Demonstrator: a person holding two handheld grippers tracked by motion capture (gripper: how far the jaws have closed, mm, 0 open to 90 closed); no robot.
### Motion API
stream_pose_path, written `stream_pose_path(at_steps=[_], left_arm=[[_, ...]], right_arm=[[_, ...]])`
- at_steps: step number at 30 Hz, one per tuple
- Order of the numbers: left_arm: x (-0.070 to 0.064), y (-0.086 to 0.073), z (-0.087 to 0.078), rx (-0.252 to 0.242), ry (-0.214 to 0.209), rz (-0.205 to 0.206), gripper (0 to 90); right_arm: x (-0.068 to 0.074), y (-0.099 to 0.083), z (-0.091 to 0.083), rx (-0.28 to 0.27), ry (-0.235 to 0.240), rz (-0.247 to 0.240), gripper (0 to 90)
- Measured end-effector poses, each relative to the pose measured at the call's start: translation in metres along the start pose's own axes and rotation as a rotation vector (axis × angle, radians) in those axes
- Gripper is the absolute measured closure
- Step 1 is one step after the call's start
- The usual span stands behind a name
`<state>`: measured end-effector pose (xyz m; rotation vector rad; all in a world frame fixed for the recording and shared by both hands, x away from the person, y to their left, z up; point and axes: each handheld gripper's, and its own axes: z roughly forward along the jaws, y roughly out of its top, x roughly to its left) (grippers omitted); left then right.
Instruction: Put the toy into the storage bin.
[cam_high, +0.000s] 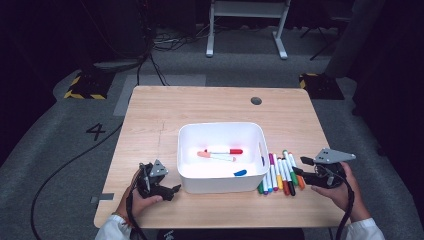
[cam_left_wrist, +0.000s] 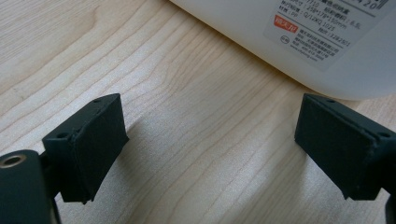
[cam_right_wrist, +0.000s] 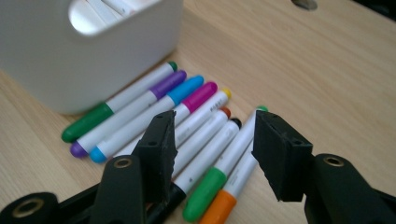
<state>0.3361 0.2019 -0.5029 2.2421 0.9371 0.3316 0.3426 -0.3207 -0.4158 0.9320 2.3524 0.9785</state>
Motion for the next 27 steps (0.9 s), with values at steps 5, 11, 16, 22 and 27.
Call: stream_pose_path(at_steps=[5,11,16,22,27], left_arm=[[0.0,0.0,0.0,0.0,0.0,0.0,9.1],[0.0,0.0,0.0,0.0,0.0,0.0,9.1],[0.0,0.0,0.0,0.0,0.0,0.0,9.1],[0.0,0.0,0.0,0.0,0.0,0.0,9.1],[0.0,0.0,0.0,0.0,0.0,0.0,9.1]], right_arm=[[-0.007,-0.021,0.01,0.039,-0.007,0.042,49.9],[-0.015,-0.038,0.018,0.069,-0.021,0.09,49.9],[-0.021,-0.049,0.023,0.094,-0.018,0.12,49.9],[-0.023,-0.055,0.029,0.123,-0.025,0.128,50.4],[-0.028,-0.061,0.031,0.135,-0.04,0.148,51.4]])
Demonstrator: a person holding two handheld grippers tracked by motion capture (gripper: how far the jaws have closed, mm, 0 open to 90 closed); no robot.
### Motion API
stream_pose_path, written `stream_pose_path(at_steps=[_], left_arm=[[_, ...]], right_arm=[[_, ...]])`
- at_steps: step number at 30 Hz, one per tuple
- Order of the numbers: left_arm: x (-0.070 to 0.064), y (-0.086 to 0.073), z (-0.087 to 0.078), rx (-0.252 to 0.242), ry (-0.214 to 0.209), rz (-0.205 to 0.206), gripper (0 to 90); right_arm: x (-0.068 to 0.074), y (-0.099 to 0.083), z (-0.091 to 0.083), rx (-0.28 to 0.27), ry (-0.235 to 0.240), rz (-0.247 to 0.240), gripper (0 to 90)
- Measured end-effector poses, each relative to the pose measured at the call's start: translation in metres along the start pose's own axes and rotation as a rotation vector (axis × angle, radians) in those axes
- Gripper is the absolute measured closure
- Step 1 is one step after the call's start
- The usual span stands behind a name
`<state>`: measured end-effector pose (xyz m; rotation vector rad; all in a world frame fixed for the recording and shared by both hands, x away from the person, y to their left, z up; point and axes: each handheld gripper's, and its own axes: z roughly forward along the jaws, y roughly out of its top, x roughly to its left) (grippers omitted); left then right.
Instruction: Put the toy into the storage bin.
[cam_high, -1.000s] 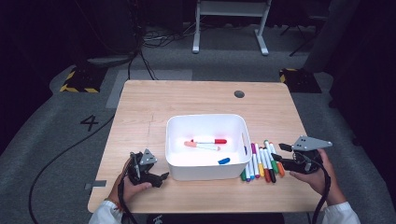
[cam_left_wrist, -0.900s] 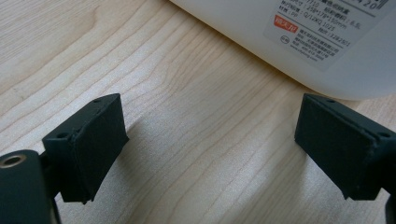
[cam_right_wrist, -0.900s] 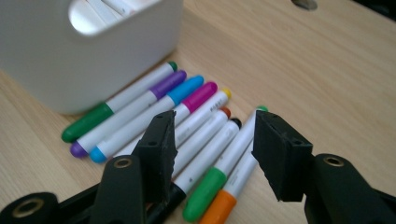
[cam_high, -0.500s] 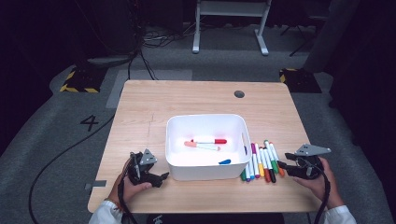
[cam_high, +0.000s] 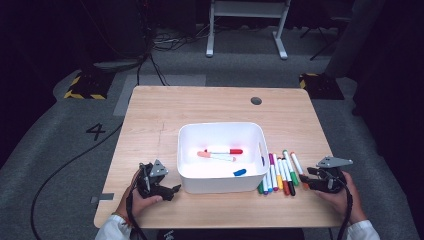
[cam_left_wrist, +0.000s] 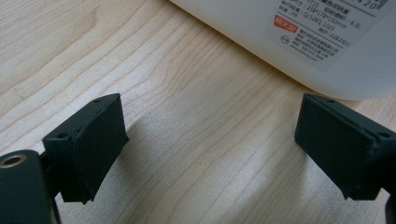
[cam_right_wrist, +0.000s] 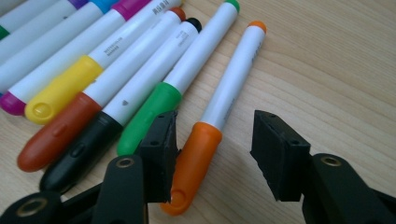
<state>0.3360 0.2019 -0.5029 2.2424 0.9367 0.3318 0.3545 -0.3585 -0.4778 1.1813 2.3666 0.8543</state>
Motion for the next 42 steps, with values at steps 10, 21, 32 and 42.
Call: stream_pose_path(at_steps=[10,21,32,42], left_arm=[[0.0,0.0,0.0,0.001,0.001,0.0,9.1],[0.0,0.0,0.0,0.0,0.002,0.0,9.1],[0.0,0.0,0.0,0.0,0.002,0.0,9.1],[0.0,0.0,0.0,0.001,0.002,0.0,9.1]], right_arm=[[-0.013,-0.01,0.003,0.008,-0.023,0.066,58.0],[-0.02,-0.012,0.003,-0.017,-0.049,0.116,74.6],[-0.022,-0.005,-0.006,-0.074,-0.039,0.109,74.8],[-0.012,0.026,-0.034,-0.169,-0.003,0.033,74.8]])
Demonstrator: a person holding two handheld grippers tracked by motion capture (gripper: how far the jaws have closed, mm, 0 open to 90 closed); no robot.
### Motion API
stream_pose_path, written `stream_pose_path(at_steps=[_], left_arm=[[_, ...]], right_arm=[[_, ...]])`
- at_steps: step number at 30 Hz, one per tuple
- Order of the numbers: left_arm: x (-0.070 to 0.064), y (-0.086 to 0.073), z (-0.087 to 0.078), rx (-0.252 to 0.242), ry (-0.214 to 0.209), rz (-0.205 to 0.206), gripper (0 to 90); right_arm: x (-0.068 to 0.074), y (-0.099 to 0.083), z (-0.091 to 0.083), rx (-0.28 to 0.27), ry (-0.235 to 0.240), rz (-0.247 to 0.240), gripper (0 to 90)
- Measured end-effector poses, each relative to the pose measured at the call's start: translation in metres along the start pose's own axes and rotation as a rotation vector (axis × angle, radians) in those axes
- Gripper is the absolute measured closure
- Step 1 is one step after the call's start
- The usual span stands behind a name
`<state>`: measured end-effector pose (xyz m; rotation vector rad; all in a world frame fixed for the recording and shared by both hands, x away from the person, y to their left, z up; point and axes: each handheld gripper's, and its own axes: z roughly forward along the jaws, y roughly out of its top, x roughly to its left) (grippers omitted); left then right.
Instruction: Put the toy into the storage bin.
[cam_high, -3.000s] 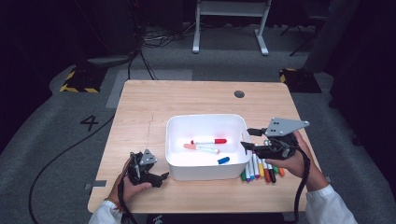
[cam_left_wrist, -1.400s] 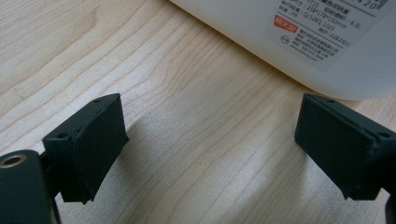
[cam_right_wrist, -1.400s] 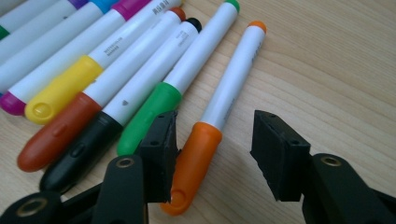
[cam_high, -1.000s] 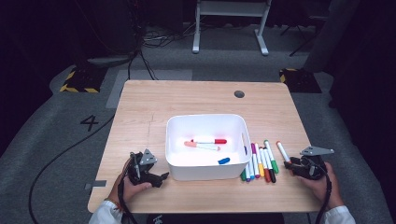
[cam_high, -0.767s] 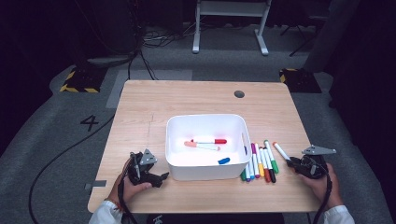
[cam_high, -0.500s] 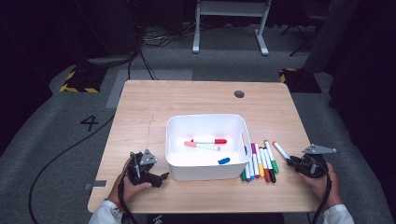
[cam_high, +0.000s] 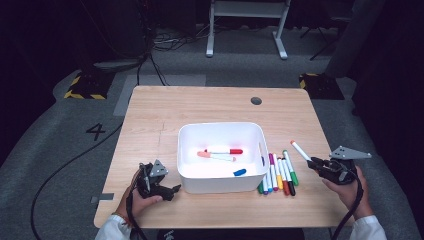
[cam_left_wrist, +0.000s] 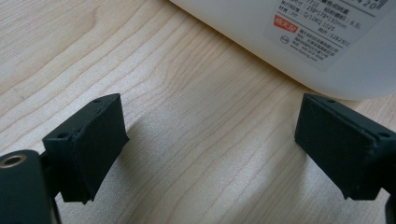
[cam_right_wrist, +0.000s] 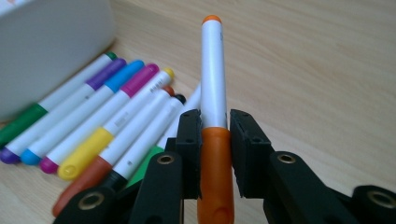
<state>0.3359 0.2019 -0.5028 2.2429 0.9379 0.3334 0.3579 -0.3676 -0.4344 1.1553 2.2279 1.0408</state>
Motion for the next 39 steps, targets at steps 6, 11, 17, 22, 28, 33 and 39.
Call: stream_pose_path(at_steps=[6,11,17,22,28,33,39], left_arm=[[0.0,0.0,0.0,-0.001,-0.001,0.0,9.1],[0.0,0.0,0.0,0.0,-0.002,0.0,9.1],[0.0,0.0,0.0,-0.001,-0.002,0.0,9.1],[0.0,0.0,0.0,-0.001,-0.002,0.0,9.1],[0.0,0.0,0.0,-0.001,-0.002,0.0,9.1],[0.0,0.0,0.0,0.0,-0.001,0.0,9.1],[0.0,0.0,0.0,-0.001,-0.001,0.0,9.1]], right_arm=[[0.01,0.03,-0.014,-0.058,0.055,-0.078,74.8],[0.02,0.053,-0.02,-0.085,0.079,-0.125,74.8],[0.037,0.082,-0.028,-0.113,0.108,-0.198,74.8],[0.051,0.1,-0.033,-0.134,0.149,-0.245,74.8],[0.074,0.123,-0.028,-0.135,0.187,-0.3,74.8],[0.092,0.138,-0.021,-0.13,0.224,-0.34,74.8],[0.11,0.153,-0.007,-0.113,0.268,-0.384,74.8]])
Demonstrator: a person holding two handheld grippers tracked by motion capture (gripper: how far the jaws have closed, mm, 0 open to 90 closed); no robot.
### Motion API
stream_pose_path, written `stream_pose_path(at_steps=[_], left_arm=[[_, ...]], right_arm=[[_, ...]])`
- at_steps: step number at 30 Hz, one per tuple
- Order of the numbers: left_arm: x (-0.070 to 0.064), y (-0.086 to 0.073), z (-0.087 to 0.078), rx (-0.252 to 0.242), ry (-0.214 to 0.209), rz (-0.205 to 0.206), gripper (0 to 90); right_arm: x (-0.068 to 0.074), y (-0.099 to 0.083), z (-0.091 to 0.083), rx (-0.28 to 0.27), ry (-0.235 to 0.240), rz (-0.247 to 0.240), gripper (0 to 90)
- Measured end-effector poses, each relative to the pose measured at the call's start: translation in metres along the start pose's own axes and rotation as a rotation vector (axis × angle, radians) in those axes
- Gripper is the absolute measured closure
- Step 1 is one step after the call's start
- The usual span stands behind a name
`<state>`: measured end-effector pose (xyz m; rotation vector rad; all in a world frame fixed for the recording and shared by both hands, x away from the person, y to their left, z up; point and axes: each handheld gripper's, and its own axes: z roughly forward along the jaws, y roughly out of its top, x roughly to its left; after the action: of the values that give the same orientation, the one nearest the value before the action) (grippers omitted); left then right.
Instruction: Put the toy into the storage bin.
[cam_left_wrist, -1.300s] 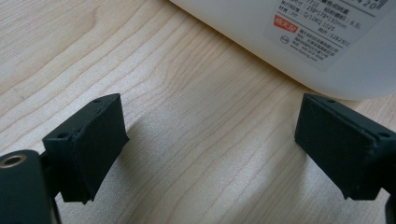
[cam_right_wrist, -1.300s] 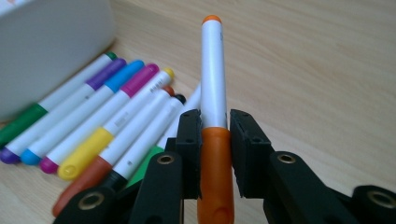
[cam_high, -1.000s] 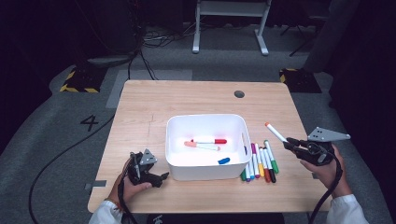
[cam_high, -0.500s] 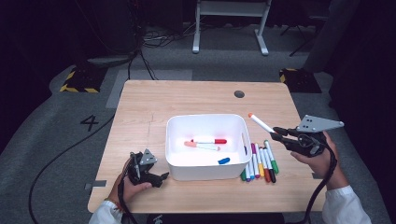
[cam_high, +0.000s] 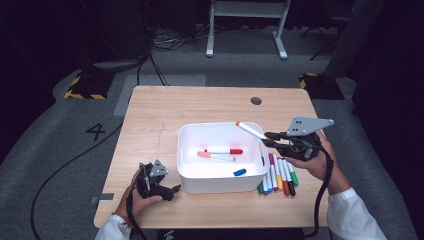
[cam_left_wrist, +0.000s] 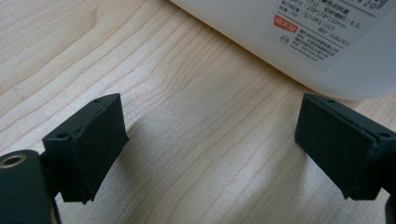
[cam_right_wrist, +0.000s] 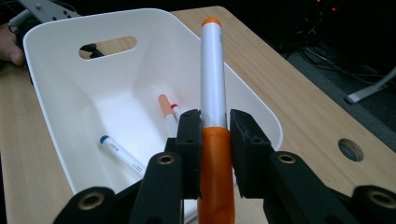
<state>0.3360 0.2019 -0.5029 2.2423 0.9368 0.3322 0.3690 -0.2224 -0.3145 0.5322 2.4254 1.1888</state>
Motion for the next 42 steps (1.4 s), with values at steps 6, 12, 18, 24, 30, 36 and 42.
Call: stream_pose_path(at_steps=[6,12,18,24,30,36,42], left_arm=[[0.0,0.0,0.0,0.001,0.001,0.0,9.1],[0.0,0.0,0.0,-0.001,-0.001,0.001,9.1],[0.0,0.0,0.0,-0.001,-0.004,0.001,9.1],[0.0,0.0,0.0,0.0,-0.006,0.001,9.1],[-0.001,-0.001,0.0,-0.001,-0.001,0.0,9.1],[-0.001,0.0,0.0,0.0,-0.002,0.0,9.1],[-0.001,-0.001,0.0,-0.001,-0.001,0.0,9.1]], right_arm=[[0.008,0.015,0.024,0.021,0.055,-0.063,74.8],[0.009,0.021,0.043,0.04,0.107,-0.065,74.8],[0.013,0.023,0.063,0.081,0.151,-0.084,74.8],[0.019,0.024,0.079,0.126,0.198,-0.111,74.7],[0.027,0.022,0.09,0.182,0.25,-0.139,74.7],[0.034,0.016,0.093,0.23,0.292,-0.157,74.7],[0.04,0.012,0.09,0.253,0.327,-0.171,74.6]])
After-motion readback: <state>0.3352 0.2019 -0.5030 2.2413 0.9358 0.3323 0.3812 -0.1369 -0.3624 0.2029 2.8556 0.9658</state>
